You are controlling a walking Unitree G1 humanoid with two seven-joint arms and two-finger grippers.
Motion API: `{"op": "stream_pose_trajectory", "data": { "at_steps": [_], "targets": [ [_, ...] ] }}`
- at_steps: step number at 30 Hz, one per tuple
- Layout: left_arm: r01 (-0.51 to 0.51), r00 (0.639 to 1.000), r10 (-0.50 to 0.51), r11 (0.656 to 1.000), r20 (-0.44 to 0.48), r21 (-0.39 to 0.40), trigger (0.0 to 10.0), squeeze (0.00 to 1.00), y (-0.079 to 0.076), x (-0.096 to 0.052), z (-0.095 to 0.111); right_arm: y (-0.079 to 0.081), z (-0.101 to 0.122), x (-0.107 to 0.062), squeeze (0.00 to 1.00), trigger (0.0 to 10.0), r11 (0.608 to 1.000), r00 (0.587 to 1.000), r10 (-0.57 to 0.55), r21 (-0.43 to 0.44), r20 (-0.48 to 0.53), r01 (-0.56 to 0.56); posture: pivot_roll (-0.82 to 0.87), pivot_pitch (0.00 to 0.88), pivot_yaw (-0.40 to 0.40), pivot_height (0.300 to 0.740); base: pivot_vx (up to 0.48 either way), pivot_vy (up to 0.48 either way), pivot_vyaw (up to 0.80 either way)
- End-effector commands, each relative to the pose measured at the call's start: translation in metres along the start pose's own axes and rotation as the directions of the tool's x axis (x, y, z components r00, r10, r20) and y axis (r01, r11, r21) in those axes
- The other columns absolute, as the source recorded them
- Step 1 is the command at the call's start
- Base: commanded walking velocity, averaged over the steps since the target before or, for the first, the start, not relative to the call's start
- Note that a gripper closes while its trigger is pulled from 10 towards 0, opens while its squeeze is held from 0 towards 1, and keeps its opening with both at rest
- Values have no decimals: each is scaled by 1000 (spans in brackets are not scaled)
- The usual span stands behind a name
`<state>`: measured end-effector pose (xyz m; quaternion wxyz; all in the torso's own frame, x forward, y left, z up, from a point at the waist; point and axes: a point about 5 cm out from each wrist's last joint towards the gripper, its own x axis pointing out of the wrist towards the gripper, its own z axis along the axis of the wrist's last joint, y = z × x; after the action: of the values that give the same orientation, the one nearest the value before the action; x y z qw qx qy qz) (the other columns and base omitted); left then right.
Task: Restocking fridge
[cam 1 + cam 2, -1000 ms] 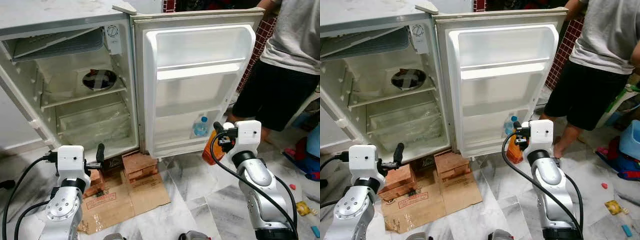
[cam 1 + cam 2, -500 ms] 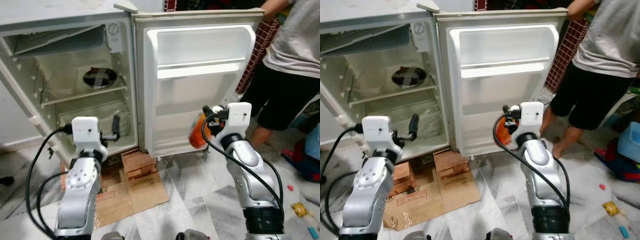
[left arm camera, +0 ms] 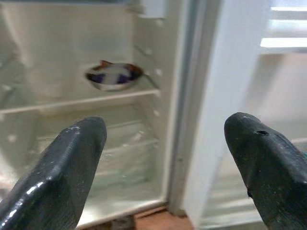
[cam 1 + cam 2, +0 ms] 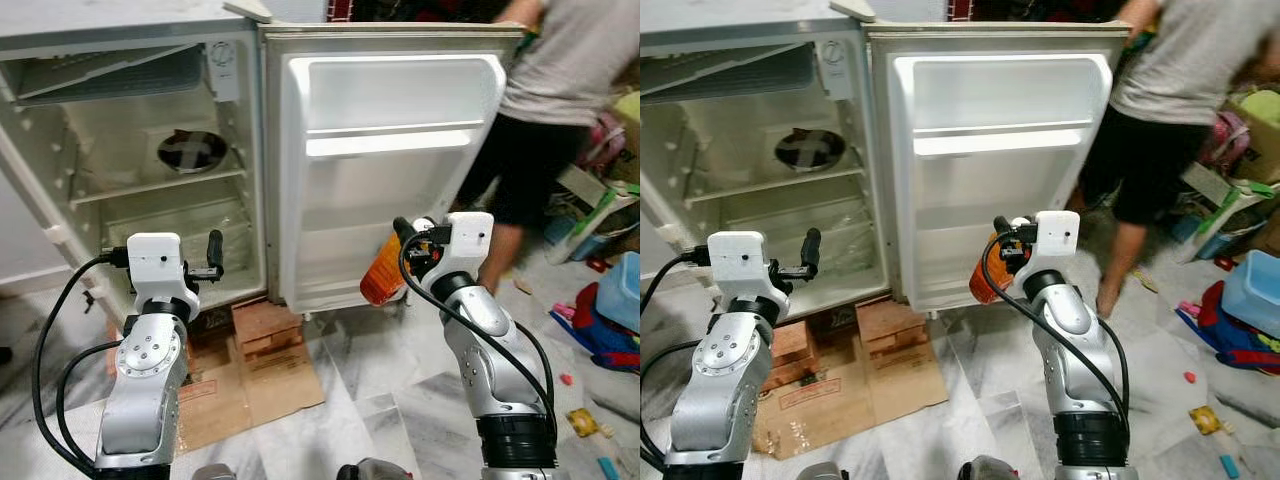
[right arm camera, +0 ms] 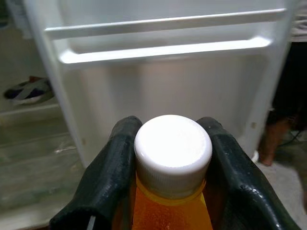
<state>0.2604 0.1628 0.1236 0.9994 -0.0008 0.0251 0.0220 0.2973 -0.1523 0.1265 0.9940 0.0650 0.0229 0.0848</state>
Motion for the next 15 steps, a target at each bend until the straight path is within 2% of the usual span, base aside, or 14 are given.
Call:
{"op": "stream_pose_trajectory", "data": {
  "at_steps": [1, 15],
  "targets": [
    [-10, 1000, 10, 1000, -4, 5, 10000, 0, 1, 3, 1, 1, 12, 4, 0, 10000, 1000, 998, 17, 2, 57, -17, 59, 0, -37, 740, 0, -364, 0],
    [-32, 999, 32, 999, -13, 10, 10000, 0, 5, 2, 0, 9, 9, 5, 0, 10000, 999, 997, 49, 22, 56, -50, 68, 0, -44, 740, 0, -356, 0]
  ]
}}
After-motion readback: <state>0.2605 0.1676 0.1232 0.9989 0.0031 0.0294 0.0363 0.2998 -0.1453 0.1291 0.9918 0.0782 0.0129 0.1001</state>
